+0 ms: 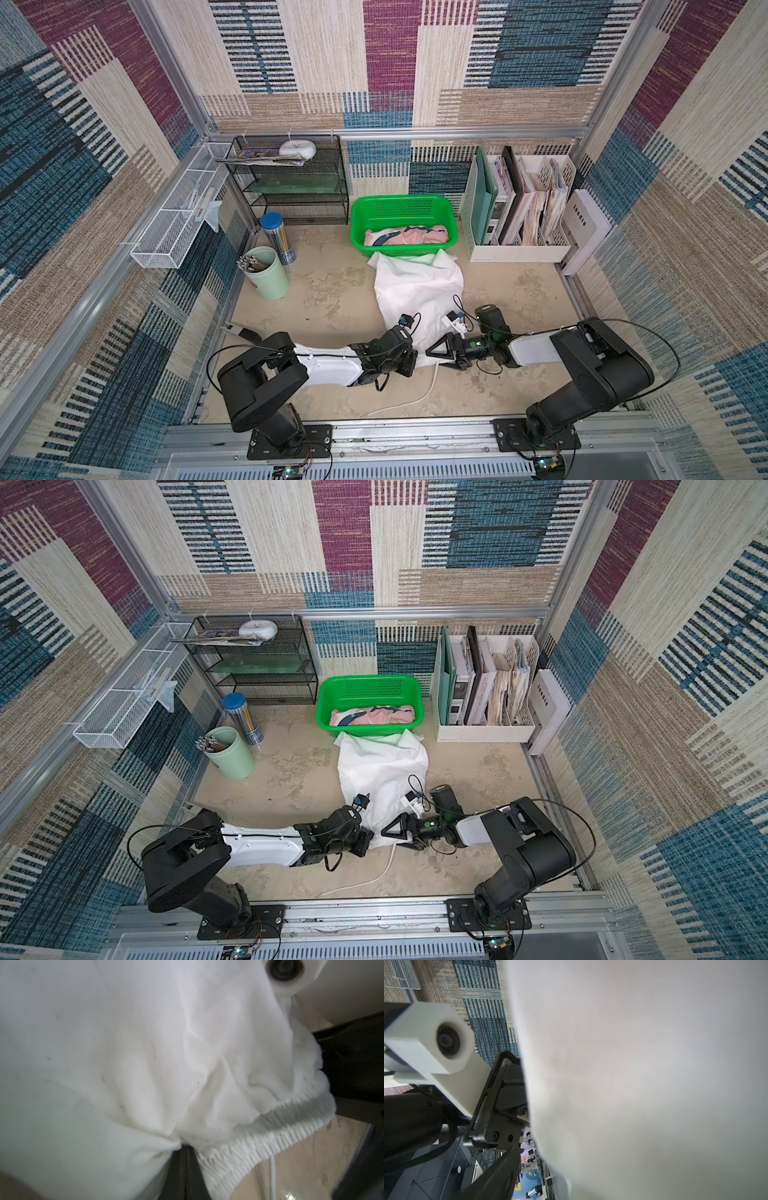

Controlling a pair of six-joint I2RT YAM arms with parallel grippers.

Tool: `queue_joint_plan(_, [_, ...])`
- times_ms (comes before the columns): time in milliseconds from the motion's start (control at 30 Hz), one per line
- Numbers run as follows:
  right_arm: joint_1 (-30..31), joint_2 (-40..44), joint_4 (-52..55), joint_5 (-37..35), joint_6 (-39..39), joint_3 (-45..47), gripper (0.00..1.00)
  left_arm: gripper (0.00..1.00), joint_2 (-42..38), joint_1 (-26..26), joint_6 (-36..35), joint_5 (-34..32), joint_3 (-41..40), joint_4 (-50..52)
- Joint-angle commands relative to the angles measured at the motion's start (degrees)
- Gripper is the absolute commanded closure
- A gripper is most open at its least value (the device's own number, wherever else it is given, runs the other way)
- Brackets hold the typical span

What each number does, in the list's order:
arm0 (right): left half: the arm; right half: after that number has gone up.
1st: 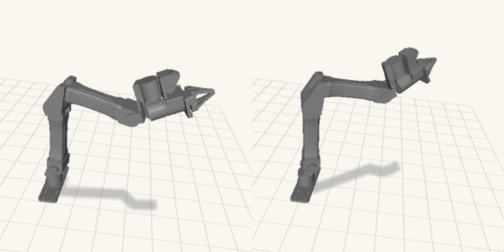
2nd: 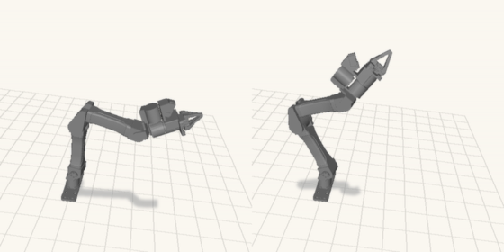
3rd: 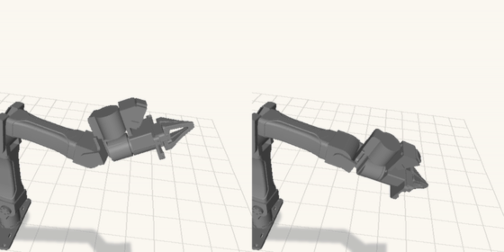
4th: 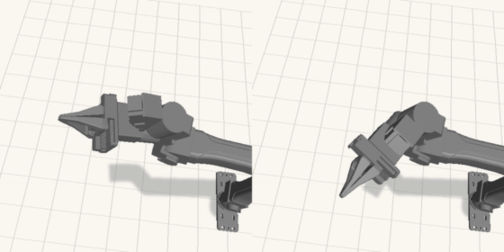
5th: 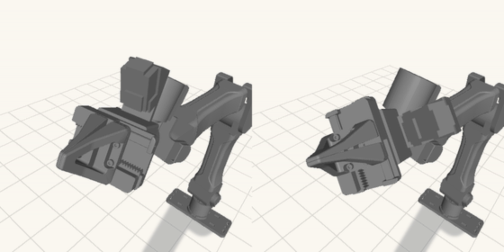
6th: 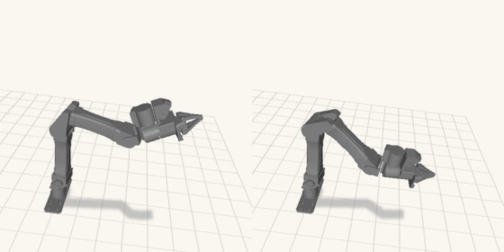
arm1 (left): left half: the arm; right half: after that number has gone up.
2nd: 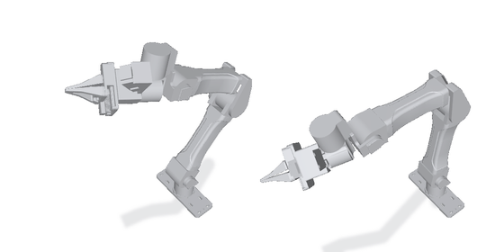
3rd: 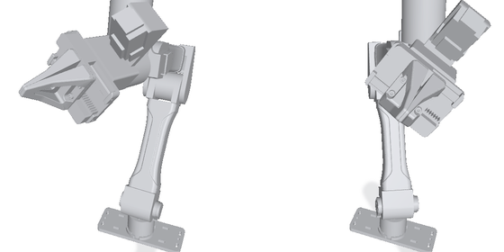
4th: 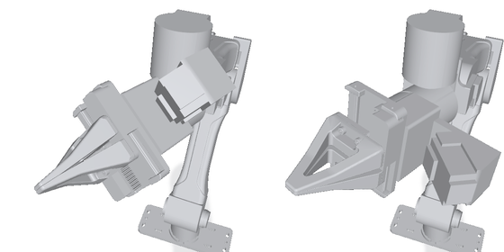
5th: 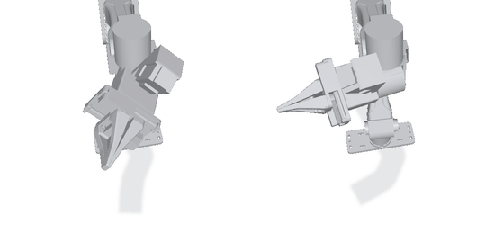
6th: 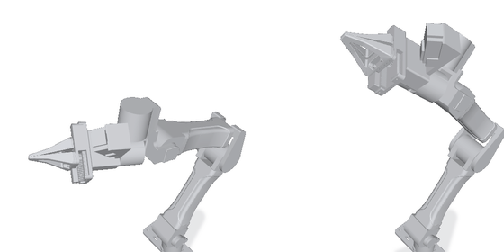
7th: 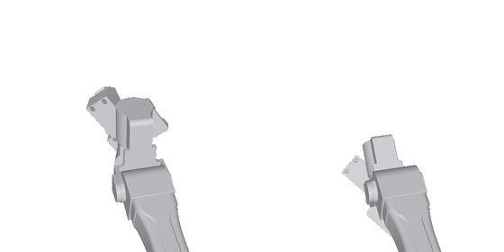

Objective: Roll up the shorts
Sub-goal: Roll the shorts at the center of the board.

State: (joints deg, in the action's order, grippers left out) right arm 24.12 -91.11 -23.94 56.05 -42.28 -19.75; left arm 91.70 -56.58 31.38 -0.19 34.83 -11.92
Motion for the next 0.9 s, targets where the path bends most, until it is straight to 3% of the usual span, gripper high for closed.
queue_joint_plan(0, [0.23, -1.44, 12.4, -23.29, 0.39, 0.94, 0.21, 1.0, 0.9, 0.01, -0.54, 0.45, -0.82, 13.3])
queue_joint_plan(133, [0.23, -1.27, 10.22, -23.23, -0.93, 1.18, 0.32, 1.0, 0.94, -0.02, -1.03, 0.78, -0.67, 13.53])
queue_joint_plan(367, [0.4, -1.97, 8.94, -23.62, -2.42, -0.19, 0.39, 1.0, 1.32, 0.01, -2.02, 1.24, 0.19, 14.38])
queue_joint_plan(500, [0.47, -1.88, 7.19, -24.09, -3.47, -0.09, 0.49, 1.0, 1.35, 0.02, -2.11, 1.5, 0.32, 14.44])
queue_joint_plan(667, [0.73, -1.55, 7.42, -23.83, -3.37, -0.29, 0.72, 1.0, 0.97, 0.06, -2.7, 1.77, 0.33, 14.44])
queue_joint_plan(767, [0.82, 0.0, 7.74, -23.19, -3.8, -0.11, 1.0, 1.0, -0.13, 0.0, -3.55, 1.7, 0.44, 15.02])
queue_joint_plan(867, [0.88, 2.96, 8.21, -22.43, -4.38, -0.61, 1.0, 1.0, -3.42, 0.06, -5.1, 0.72, 1.14, 16.67])
